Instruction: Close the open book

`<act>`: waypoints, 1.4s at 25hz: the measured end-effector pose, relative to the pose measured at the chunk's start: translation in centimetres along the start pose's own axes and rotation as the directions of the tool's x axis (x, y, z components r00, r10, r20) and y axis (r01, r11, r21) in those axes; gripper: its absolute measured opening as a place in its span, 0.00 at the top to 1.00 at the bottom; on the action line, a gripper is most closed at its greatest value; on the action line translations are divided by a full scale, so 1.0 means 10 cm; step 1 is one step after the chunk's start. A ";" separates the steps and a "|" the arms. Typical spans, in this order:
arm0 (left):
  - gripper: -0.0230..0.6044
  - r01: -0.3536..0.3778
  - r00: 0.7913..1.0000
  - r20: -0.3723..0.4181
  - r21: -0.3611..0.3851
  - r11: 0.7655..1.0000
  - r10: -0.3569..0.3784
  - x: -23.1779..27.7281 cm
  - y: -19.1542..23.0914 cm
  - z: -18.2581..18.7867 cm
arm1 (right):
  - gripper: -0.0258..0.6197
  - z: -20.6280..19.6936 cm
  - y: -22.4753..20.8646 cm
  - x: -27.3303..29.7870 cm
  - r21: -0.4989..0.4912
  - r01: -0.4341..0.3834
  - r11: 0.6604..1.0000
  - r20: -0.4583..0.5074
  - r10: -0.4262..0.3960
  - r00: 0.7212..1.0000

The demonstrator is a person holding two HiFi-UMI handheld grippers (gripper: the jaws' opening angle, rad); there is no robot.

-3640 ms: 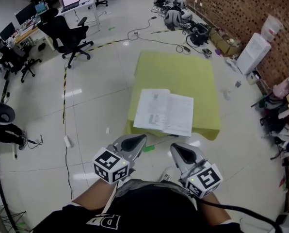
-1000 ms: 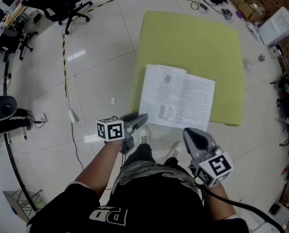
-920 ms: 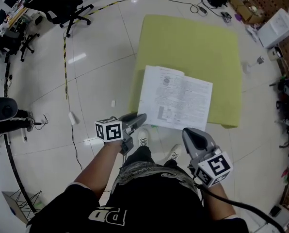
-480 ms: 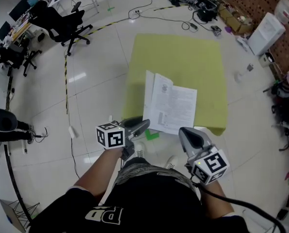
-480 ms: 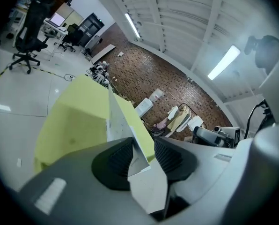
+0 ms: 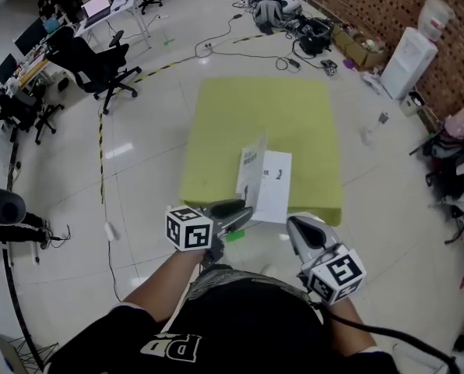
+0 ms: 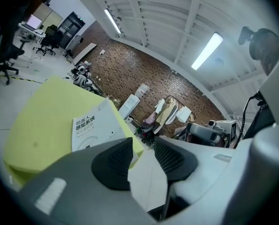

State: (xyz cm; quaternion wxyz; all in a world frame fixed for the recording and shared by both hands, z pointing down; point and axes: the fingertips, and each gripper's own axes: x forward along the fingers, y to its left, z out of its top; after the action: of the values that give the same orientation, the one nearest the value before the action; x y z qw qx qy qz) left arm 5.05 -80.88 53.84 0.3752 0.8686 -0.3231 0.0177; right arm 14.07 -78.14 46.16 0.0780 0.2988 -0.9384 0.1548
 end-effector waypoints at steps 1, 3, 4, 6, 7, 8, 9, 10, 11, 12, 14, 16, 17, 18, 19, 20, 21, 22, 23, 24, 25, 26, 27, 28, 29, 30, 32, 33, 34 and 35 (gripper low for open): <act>0.72 0.000 1.000 -0.006 0.011 1.000 0.000 0.04 -0.04 -0.03 | 0.95 0.01 -0.02 -0.06 -0.001 0.003 1.000 0.006 -0.003 1.000; 0.72 -0.003 1.000 -0.010 0.029 1.000 0.004 0.11 -0.12 -0.06 | 0.95 0.02 -0.06 -0.18 0.001 0.009 1.000 0.015 -0.009 1.000; 0.72 -0.005 1.000 -0.006 0.033 0.999 0.005 0.13 -0.15 -0.06 | 0.95 0.02 -0.08 -0.23 -0.001 0.012 1.000 0.016 -0.012 1.000; 0.72 -0.006 1.000 0.013 0.037 0.999 0.006 0.18 -0.22 -0.05 | 0.95 0.01 -0.11 -0.33 -0.008 0.015 1.000 0.017 -0.015 1.000; 0.72 -0.007 1.000 0.023 0.041 0.999 0.006 0.20 -0.25 -0.05 | 0.95 -0.01 -0.13 -0.37 -0.009 0.018 1.000 0.015 -0.018 1.000; 0.72 -0.006 0.999 0.034 0.045 0.999 0.005 0.21 -0.29 -0.04 | 0.95 -0.03 -0.15 -0.40 -0.008 0.020 1.000 0.012 -0.020 1.000; 0.72 -0.005 0.999 0.045 0.049 0.999 0.003 0.23 -0.34 -0.03 | 0.95 -0.06 -0.17 -0.43 -0.006 0.021 1.000 0.009 -0.021 1.000; 0.72 -0.003 0.999 0.055 0.053 0.999 0.000 0.24 -0.40 -0.02 | 0.95 -0.08 -0.18 -0.46 -0.003 0.020 1.000 0.004 -0.020 1.000; 0.72 -0.003 0.998 0.064 0.058 0.998 -0.001 0.24 -0.45 -0.01 | 0.95 -0.11 -0.18 -0.49 -0.002 0.018 1.000 -0.002 -0.018 1.000; 0.73 -0.005 0.997 0.072 0.063 0.998 0.000 0.22 -0.51 0.00 | 0.95 -0.13 -0.17 -0.51 -0.004 0.014 1.000 -0.009 -0.014 1.000; 0.75 -0.018 0.996 0.084 0.078 0.997 0.012 0.17 -0.62 0.00 | 0.95 -0.18 -0.15 -0.53 -0.009 0.004 1.000 -0.017 -0.004 1.000; 0.79 -0.048 0.996 0.081 0.109 0.993 0.039 0.11 -0.67 -0.02 | 0.95 -0.24 -0.14 -0.51 -0.007 -0.005 1.000 -0.018 0.005 1.000; 0.79 -0.063 0.996 0.072 0.132 0.989 0.054 0.08 -0.69 -0.03 | 0.95 -0.27 -0.14 -0.49 -0.004 -0.008 1.000 -0.018 0.008 1.000; 0.79 -0.075 0.996 0.060 0.158 0.984 0.066 0.04 -0.71 -0.05 | 0.95 -0.28 -0.13 -0.47 0.003 -0.009 1.000 -0.017 0.009 1.000; 0.80 -0.083 0.996 0.046 0.186 0.979 0.076 0.00 -0.73 -0.07 | 0.95 -0.29 -0.11 -0.46 0.015 -0.009 1.000 -0.014 0.010 1.000; 0.80 -0.087 0.996 0.032 0.211 0.974 0.082 -0.06 -0.76 -0.08 | 0.95 -0.29 -0.07 -0.45 0.027 -0.009 1.000 -0.009 0.009 1.000; 0.80 -0.088 0.996 0.023 0.234 0.968 0.085 -0.12 -0.79 -0.09 | 0.95 -0.27 -0.02 -0.44 0.036 -0.008 0.999 -0.001 0.008 1.000; 0.80 -0.086 0.996 0.020 0.253 0.964 0.084 -0.19 -0.81 -0.09 | 0.95 -0.25 0.03 -0.42 0.039 -0.008 0.999 0.008 0.008 1.000; 0.81 -0.082 0.997 0.023 0.268 0.960 0.078 -0.27 -0.83 -0.08 | 0.95 -0.23 0.09 -0.39 0.036 -0.008 0.999 0.015 0.007 1.000; 0.82 -0.078 0.997 0.032 0.282 0.956 0.071 -0.35 -0.85 -0.07 | 0.95 -0.23 0.16 -0.36 0.029 -0.007 1.000 0.020 0.007 1.000; 0.84 -0.075 0.997 0.044 0.293 0.953 0.065 -0.44 -0.86 -0.05 | 0.95 -0.23 0.24 -0.32 0.022 -0.005 1.000 0.022 0.004 1.000; 0.86 -0.073 0.997 0.057 0.302 0.950 0.059 -0.53 -0.85 -0.04 | 0.95 -0.24 0.31 -0.27 0.019 0.000 1.000 0.023 -0.001 1.000; 0.88 -0.074 0.996 0.068 0.306 0.949 0.055 -0.63 -0.84 -0.03 | 0.95 -0.25 0.39 -0.22 0.019 0.007 1.000 0.024 -0.008 1.000; 0.93 -0.075 0.995 0.079 0.304 0.950 0.053 -0.75 -0.82 -0.03 | 0.95 -0.27 0.48 -0.17 0.022 0.015 1.000 0.024 -0.015 1.000; 0.95 -0.074 0.995 0.088 0.299 0.952 0.049 -0.87 -0.81 -0.04 | 0.95 -0.28 0.59 -0.11 0.027 0.022 0.999 0.024 -0.023 0.999; 0.95 -0.070 0.994 0.096 0.294 0.953 0.044 -1.02 -0.79 -0.05 | 0.95 -0.28 0.71 -0.05 0.031 0.028 0.999 0.024 -0.029 0.999; 0.95 -0.061 0.993 0.111 0.296 0.953 0.029 -1.31 -0.76 -0.07 | 0.95 -0.28 0.98 0.06 0.029 0.038 0.999 0.029 -0.039 0.999; 0.95 -0.058 0.993 0.117 0.303 0.951 0.023 -1.45 -0.74 -0.09 | 0.95 -0.28 1.11 0.12 0.024 0.043 0.999 0.033 -0.044 0.998; 0.95 -0.056 0.992 0.122 0.309 0.949 0.019 -1.58 -0.72 -0.10 | 0.95 -0.28 1.24 0.17 0.016 0.048 0.999 0.037 -0.048 0.998; 0.95 -0.056 0.992 0.128 0.314 0.948 0.016 -1.70 -0.69 -0.11 | 0.95 -0.29 1.37 0.22 0.009 0.053 0.999 0.037 -0.053 0.998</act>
State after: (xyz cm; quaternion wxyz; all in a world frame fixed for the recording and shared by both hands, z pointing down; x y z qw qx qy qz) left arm -4.16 -67.36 45.53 0.2096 0.9110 -0.3544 0.0220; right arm 4.43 -67.68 46.09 0.0634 0.3266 -0.9309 0.1506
